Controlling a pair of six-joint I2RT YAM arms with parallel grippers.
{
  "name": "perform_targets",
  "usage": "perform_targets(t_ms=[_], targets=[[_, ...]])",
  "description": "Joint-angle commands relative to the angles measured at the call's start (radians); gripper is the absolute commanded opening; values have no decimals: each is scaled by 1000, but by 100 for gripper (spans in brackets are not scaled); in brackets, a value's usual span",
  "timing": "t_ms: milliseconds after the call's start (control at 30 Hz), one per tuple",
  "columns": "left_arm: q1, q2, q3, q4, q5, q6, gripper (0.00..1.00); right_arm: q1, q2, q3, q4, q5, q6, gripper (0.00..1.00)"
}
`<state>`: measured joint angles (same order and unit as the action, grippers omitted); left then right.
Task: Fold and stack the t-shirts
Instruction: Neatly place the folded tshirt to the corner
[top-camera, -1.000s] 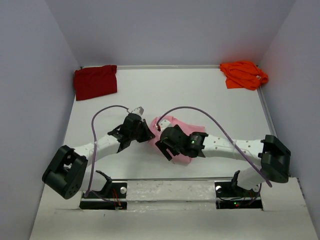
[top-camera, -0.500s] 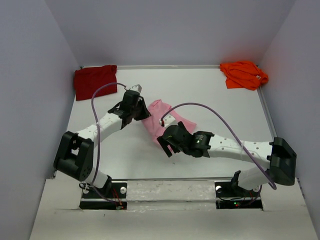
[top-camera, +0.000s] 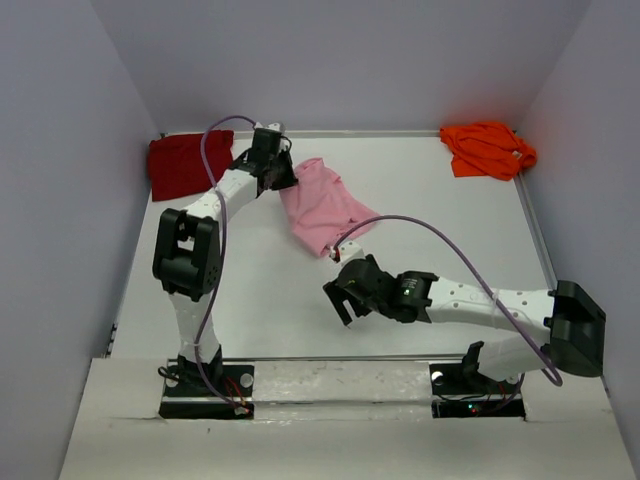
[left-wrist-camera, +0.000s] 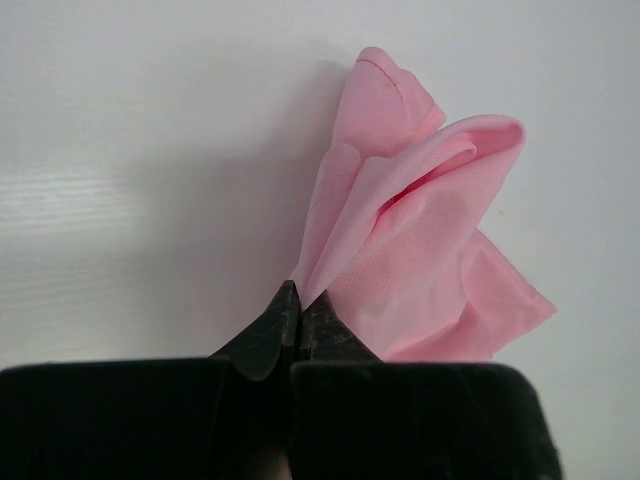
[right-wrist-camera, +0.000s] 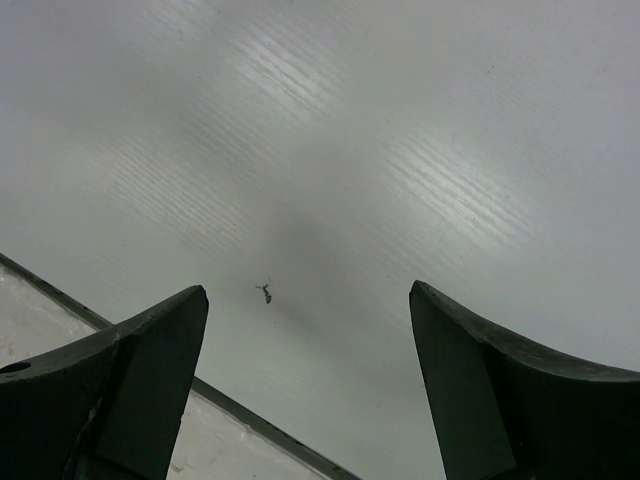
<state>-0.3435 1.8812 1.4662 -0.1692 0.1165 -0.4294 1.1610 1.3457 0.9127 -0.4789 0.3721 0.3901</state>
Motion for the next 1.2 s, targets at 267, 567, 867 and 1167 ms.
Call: perform_targets(t_ms=[267, 567, 867, 1167], targets=[[172, 183, 306, -75, -32, 63, 0, 11, -40, -72, 103, -91, 32, 88], [334, 177, 384, -75, -52, 57, 0, 11, -11, -101, 155, -147, 21, 88], [434, 203, 434, 3, -26, 14, 0, 11, -2, -104, 174, -188, 20, 87], [439, 338, 649, 4, 2, 12, 0, 11, 12, -144, 207, -223, 32, 87]])
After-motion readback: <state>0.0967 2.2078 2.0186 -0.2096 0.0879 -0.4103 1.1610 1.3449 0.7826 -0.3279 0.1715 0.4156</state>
